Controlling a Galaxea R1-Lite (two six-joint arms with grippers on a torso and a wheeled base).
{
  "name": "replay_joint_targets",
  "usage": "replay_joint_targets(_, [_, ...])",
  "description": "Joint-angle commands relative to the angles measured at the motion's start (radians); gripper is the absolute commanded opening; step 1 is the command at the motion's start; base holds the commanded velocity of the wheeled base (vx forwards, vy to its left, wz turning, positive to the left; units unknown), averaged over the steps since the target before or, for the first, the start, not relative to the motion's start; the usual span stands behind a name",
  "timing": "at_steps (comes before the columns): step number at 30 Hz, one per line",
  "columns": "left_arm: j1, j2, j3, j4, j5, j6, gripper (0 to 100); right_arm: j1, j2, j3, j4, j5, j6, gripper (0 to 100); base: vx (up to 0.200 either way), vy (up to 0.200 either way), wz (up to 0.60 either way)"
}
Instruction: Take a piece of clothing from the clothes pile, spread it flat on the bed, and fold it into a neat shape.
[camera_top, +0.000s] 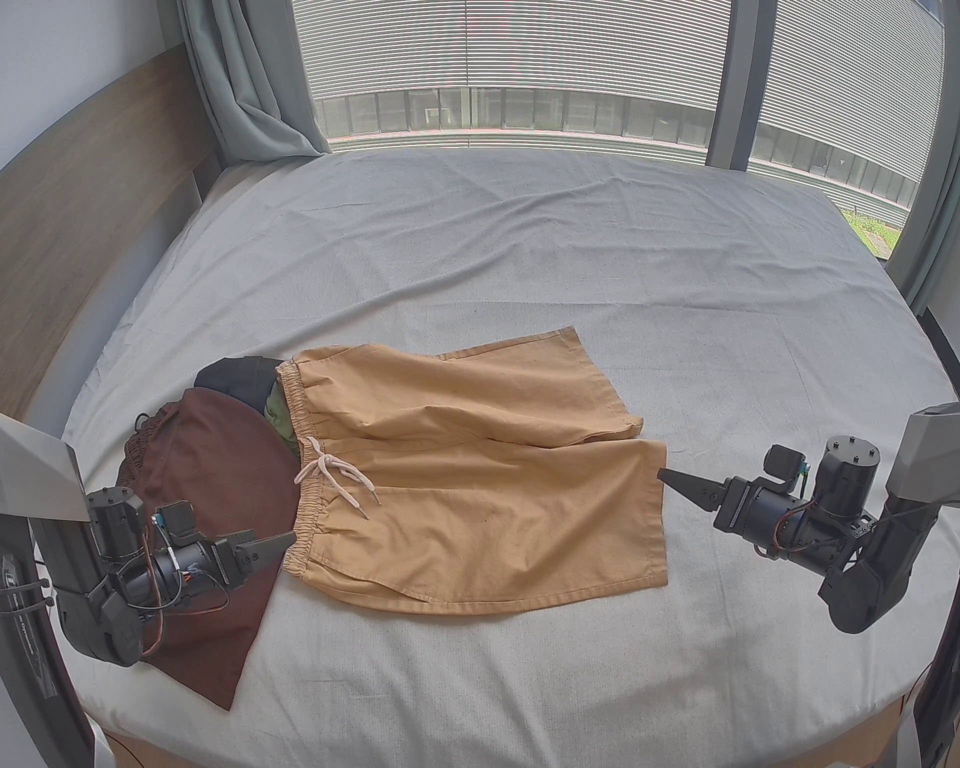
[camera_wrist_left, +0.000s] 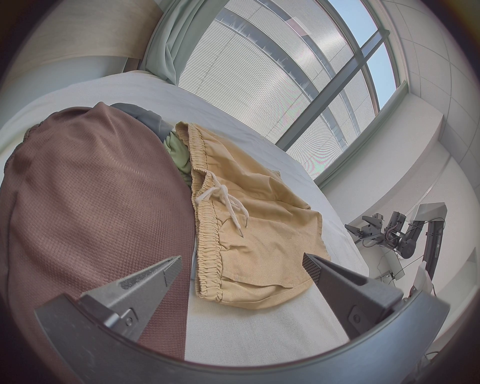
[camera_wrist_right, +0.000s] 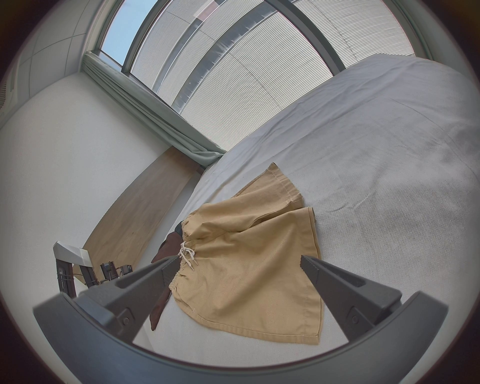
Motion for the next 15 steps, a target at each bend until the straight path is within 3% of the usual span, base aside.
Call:
replay_joint_targets(1, [-0.006, 0.026, -0.001, 0.000, 0.001, -0.003, 100, 0.016, -0.008, 0.006, -0.002, -0.001, -0.001, 100, 0.000, 0.000, 0.00])
replay_joint_targets(15, [-0.047, 0.121, -0.009, 0.000, 0.010, -0.016, 100, 0.013, 0.024, 0.006, -0.014, -0.003, -0.012, 100, 0.000, 0.000, 0.00])
